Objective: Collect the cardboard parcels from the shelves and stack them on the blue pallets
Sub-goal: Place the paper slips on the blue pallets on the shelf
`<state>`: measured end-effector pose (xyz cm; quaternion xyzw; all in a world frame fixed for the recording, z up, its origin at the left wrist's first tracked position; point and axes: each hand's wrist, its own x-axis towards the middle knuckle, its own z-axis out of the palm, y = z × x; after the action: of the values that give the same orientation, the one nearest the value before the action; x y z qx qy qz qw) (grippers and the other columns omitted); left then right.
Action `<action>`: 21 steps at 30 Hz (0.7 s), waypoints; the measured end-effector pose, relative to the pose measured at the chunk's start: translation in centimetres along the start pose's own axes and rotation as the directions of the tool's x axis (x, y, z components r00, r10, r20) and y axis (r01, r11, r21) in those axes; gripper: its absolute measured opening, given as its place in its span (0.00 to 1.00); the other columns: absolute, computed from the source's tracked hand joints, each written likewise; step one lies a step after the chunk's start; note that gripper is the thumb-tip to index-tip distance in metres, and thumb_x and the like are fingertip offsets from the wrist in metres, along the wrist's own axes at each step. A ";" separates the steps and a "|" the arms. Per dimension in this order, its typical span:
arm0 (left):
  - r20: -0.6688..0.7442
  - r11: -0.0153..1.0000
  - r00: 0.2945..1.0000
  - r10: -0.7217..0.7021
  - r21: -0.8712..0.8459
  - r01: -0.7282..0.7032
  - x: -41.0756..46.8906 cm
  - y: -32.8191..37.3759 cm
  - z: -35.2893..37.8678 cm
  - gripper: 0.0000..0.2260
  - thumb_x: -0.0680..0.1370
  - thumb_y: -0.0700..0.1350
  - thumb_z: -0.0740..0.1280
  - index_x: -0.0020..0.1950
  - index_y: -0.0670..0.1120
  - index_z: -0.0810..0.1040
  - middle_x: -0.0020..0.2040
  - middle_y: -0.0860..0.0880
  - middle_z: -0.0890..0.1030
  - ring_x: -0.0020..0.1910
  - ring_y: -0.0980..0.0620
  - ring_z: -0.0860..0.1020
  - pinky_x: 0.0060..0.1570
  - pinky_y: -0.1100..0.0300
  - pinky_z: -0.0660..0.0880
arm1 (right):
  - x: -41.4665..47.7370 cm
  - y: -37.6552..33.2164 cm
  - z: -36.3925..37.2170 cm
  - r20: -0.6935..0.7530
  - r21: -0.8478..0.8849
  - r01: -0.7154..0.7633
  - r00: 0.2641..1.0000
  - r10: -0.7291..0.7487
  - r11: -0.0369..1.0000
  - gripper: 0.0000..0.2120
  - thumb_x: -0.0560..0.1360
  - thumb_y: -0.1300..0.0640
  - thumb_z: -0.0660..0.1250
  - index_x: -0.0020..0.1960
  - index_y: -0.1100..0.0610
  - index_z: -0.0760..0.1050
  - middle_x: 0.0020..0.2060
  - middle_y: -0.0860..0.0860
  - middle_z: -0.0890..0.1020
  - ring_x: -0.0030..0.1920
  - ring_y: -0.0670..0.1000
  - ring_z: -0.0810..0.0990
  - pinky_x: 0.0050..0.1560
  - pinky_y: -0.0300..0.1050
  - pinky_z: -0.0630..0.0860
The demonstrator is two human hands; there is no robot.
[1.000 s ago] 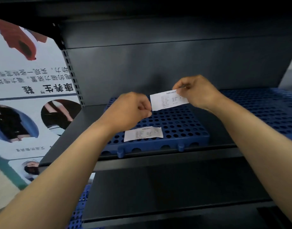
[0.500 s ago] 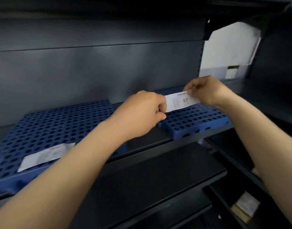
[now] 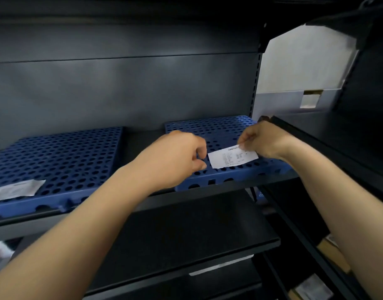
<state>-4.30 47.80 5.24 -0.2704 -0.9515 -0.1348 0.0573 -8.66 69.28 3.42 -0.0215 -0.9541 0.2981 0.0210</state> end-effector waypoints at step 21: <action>-0.063 0.988 0.986 0.156 -0.004 -0.156 0.2 0.9 -0.4 0.07 0.76 0.50 0.66 0.50 0.50 0.79 0.41 0.55 0.80 0.40 0.56 0.76 0.43 0.58 0.74 | -2.5 -0.8 -0.6 -0.318 -0.187 0.009 0.945 -0.069 0.982 0.13 0.76 0.54 0.67 0.59 0.56 0.77 0.54 0.55 0.80 0.52 0.54 0.78 0.48 0.43 0.73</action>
<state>-3.97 48.55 5.83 -0.3400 -0.9245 -0.1427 0.0964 -6.17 68.86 4.33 -0.0531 -0.9613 0.2009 0.1809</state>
